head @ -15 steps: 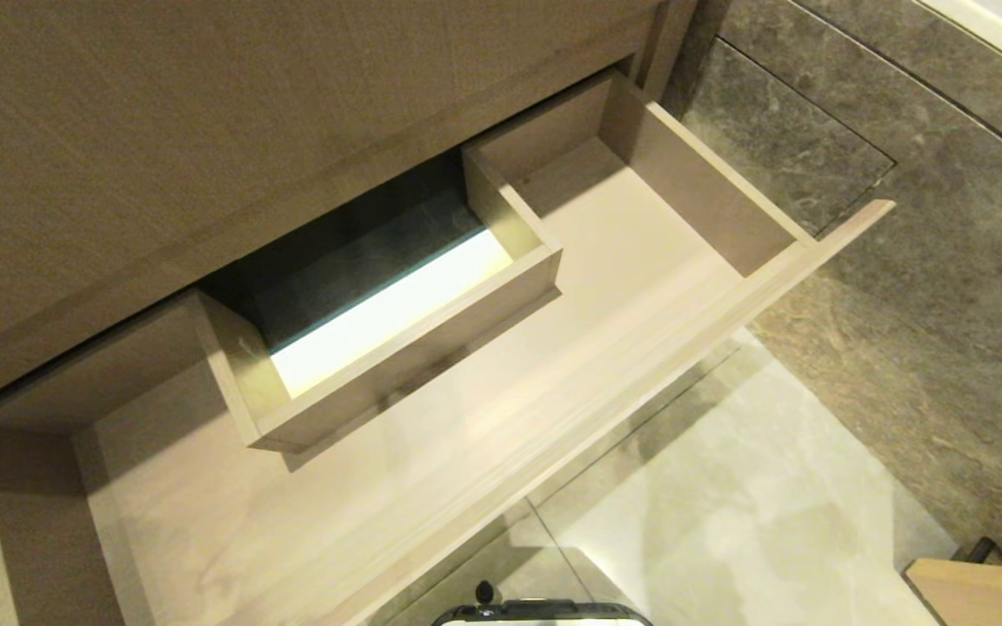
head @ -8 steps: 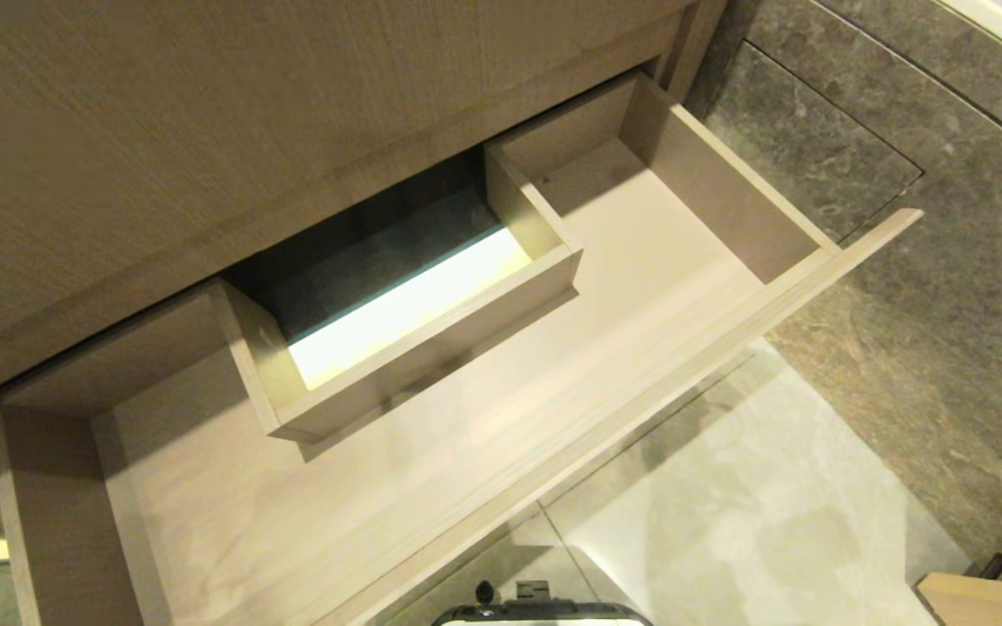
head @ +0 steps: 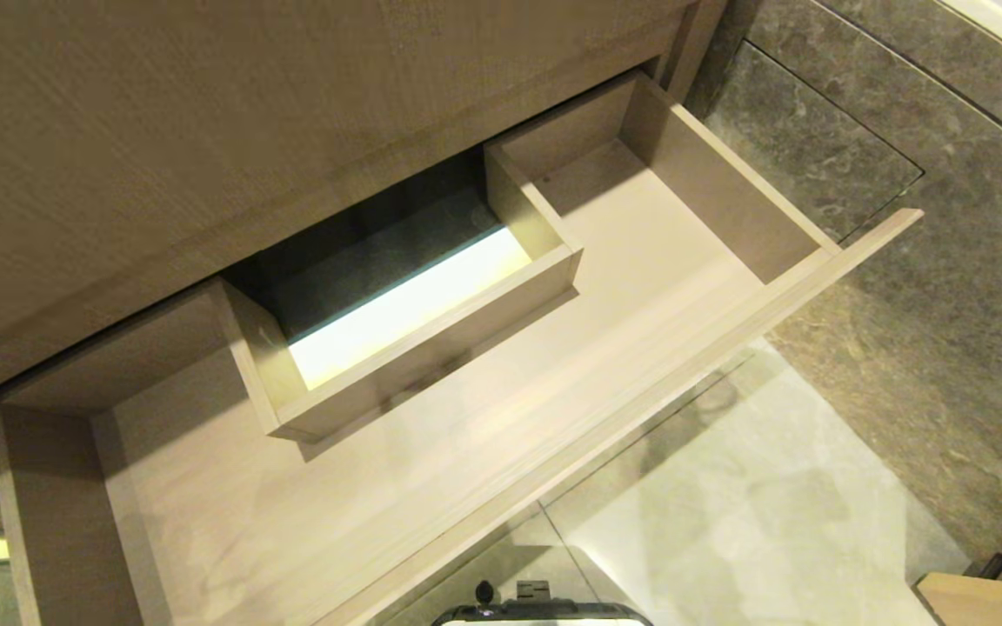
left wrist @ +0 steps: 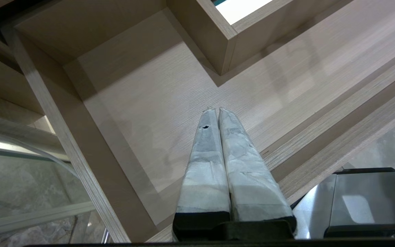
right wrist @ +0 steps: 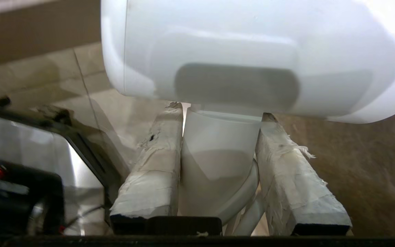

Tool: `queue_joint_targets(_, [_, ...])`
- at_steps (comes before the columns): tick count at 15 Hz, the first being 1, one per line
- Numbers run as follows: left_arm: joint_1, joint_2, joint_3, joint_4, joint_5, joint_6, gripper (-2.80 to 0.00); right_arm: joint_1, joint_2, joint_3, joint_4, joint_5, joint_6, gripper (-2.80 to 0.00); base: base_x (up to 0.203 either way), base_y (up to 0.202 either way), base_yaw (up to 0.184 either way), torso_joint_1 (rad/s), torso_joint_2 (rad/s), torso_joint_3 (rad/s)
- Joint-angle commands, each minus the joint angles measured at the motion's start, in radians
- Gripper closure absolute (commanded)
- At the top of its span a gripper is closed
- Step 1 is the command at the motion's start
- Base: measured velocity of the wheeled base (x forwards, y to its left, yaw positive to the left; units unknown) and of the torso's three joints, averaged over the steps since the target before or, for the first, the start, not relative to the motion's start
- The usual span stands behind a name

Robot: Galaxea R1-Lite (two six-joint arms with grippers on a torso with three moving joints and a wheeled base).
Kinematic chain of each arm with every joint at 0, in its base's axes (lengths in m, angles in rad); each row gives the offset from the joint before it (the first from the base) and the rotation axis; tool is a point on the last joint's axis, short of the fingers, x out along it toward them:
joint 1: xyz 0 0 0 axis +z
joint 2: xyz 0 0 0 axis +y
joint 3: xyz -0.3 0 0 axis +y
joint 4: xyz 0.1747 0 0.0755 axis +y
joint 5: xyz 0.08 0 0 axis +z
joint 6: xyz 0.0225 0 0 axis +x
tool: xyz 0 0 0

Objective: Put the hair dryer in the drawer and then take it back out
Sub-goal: Put it into the drawer

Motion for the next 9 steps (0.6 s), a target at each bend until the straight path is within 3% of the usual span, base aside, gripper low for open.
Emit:
queue_joint_targets(1, [-0.001, 0.000, 0.002, 0.000, 0.000, 0.000, 0.00, -0.001, 0.178, -0.090, -0.012, 0.004, 0.042, 0.00, 0.000, 0.000, 0.000, 0.000, 0.00, 0.000])
queue_joint_targets(4, [0.000, 0.000, 0.001, 0.000, 0.000, 0.000, 0.00, -0.001, 0.342, -0.167, -0.153, 0.040, 0.094, 0.00, 0.000, 0.000, 0.000, 0.000, 0.00, 0.000])
queue_joint_targets(9, [-0.001, 0.000, 0.002, 0.000, 0.000, 0.000, 0.00, 0.001, 0.540, -0.382, -0.258, 0.210, 0.104, 0.00, 0.000, 0.000, 0.000, 0.000, 0.00, 0.000])
